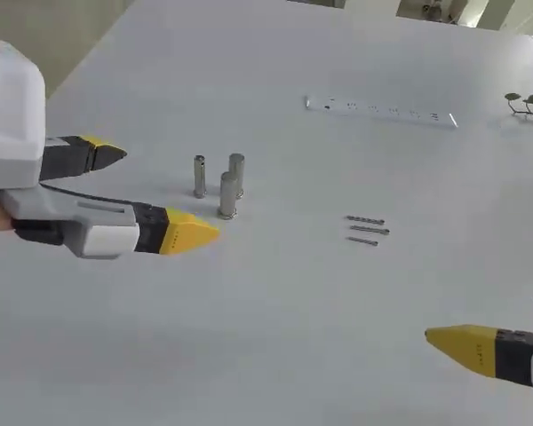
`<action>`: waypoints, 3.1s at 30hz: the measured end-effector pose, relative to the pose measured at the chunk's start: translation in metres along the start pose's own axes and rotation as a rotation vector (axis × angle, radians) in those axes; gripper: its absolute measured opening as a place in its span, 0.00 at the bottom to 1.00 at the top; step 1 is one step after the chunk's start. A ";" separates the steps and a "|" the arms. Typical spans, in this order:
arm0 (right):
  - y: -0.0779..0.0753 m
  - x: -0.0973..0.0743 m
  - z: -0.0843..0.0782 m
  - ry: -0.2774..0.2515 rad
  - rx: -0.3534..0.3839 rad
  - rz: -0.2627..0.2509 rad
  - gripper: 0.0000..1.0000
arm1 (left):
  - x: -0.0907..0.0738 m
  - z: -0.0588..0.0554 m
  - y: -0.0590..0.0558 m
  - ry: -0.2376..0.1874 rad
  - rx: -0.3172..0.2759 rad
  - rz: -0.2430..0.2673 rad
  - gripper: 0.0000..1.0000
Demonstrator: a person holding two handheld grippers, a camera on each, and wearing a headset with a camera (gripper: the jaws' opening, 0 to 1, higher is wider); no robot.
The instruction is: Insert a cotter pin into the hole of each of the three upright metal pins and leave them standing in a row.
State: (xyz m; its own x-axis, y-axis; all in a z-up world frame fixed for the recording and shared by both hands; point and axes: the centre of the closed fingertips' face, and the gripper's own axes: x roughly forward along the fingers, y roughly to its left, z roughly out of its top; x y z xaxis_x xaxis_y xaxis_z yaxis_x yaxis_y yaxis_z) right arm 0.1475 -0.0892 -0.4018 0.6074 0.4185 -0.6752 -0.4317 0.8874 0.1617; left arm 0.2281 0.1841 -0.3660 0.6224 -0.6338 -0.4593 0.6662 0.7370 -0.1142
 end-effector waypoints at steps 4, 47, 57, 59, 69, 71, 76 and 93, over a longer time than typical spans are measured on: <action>0.000 -0.004 0.001 -0.002 0.011 -0.016 0.92 | 0.012 0.002 -0.002 0.005 0.008 -0.023 0.87; -0.022 -0.035 0.002 -0.033 0.083 -0.126 0.91 | 0.126 -0.024 0.033 0.235 0.197 0.009 0.36; -0.022 -0.035 0.000 -0.029 0.093 -0.132 0.91 | 0.134 -0.030 0.040 0.258 0.217 0.028 0.19; -0.022 -0.036 -0.001 -0.027 0.094 -0.132 0.91 | 0.135 -0.032 0.041 0.261 0.206 0.028 0.17; -0.017 -0.035 -0.003 -0.030 0.108 -0.113 0.91 | 0.135 -0.030 0.043 0.241 0.091 0.031 0.10; -0.016 -0.034 -0.003 -0.032 0.109 -0.109 0.91 | 0.135 -0.030 0.043 0.237 0.118 0.025 0.10; -0.016 -0.034 -0.001 -0.041 0.112 -0.118 0.93 | 0.137 -0.028 0.042 0.204 0.125 0.010 0.10; -0.017 -0.036 0.001 -0.071 0.121 -0.121 0.92 | 0.119 -0.019 0.024 0.200 0.165 0.010 0.09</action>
State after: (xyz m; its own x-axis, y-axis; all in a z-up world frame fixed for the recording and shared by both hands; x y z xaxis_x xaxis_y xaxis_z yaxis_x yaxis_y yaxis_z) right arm 0.1340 -0.1187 -0.3794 0.6975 0.3165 -0.6429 -0.2719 0.9470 0.1712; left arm 0.3098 0.1311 -0.4402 0.5467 -0.5551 -0.6269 0.7283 0.6846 0.0289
